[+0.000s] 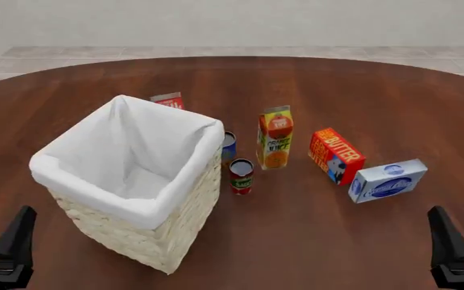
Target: Pick up the orange juice, and put it in the basket.
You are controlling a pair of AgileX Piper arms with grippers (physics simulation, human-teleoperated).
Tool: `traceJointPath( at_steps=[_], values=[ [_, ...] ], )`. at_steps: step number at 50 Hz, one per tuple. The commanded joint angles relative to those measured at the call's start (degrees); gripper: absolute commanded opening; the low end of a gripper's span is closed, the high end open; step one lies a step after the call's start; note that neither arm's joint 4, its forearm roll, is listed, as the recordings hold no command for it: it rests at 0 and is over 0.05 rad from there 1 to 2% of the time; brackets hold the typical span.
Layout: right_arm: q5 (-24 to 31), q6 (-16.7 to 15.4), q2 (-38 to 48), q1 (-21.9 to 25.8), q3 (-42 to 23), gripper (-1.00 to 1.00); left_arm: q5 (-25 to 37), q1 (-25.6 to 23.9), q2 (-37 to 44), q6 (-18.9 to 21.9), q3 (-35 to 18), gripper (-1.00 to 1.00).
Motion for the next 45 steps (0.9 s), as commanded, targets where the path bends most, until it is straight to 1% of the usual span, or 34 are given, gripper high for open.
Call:
traceJointPath(
  at_steps=[1,21,23,25,26,29,33,36,38,39,40,41,43,44,45],
  values=[
    [-0.1,0.0,0.2,0.2,-0.2,1.0,-0.1,0.0,0.3,0.0,-0.2,1.0],
    [0.2,0.7,0.0,0.2,-0.2,1.0,-0.1,0.0,0.3,0.0,-0.2,1.0],
    [0.4,1.1,0.2,0.3,-0.4,1.0,-0.1,0.0,0.3,0.0,-0.2,1.0],
    [0.2,3.5,1.0,0.2,-1.0,1.0,-0.1,0.0,0.3,0.0,-0.2,1.0],
    [0.2,3.5,1.0,0.2,-1.0,1.0,-0.1,0.0,0.3,0.0,-0.2,1.0],
    [-1.3,1.9,4.2,1.6,-2.0,1.0,-0.1,0.0,0.3,0.0,-0.2,1.0],
    [-4.0,1.8,9.6,2.1,-4.3,1.0,-0.1,0.0,0.3,0.0,-0.2,1.0],
    [-5.7,0.9,14.7,4.0,-7.4,1.0,-0.1,0.0,0.3,0.0,-0.2,1.0],
    [-6.3,1.0,17.1,4.7,-9.3,1.0,-0.1,0.0,0.3,0.0,-0.2,1.0],
    [-6.5,-0.1,18.8,5.8,-10.8,1.0,-0.1,0.0,0.3,0.0,-0.2,1.0],
    [-6.5,-0.1,18.9,5.8,-10.9,1.0,-0.1,0.0,0.3,0.0,-0.2,1.0],
    [-6.8,-0.4,21.8,6.8,-12.7,1.0,-0.1,0.0,0.3,0.0,-0.2,1.0],
    [-6.9,-0.9,23.0,7.1,-13.7,1.0,-0.1,0.0,0.3,0.0,-0.2,1.0],
    [-6.7,-1.2,23.9,8.2,-14.7,1.0,-0.1,0.0,0.3,0.0,-0.2,1.0],
    [-6.7,-0.6,25.2,8.3,-15.8,1.0,-0.1,0.0,0.3,0.0,-0.2,1.0]
  ],
)
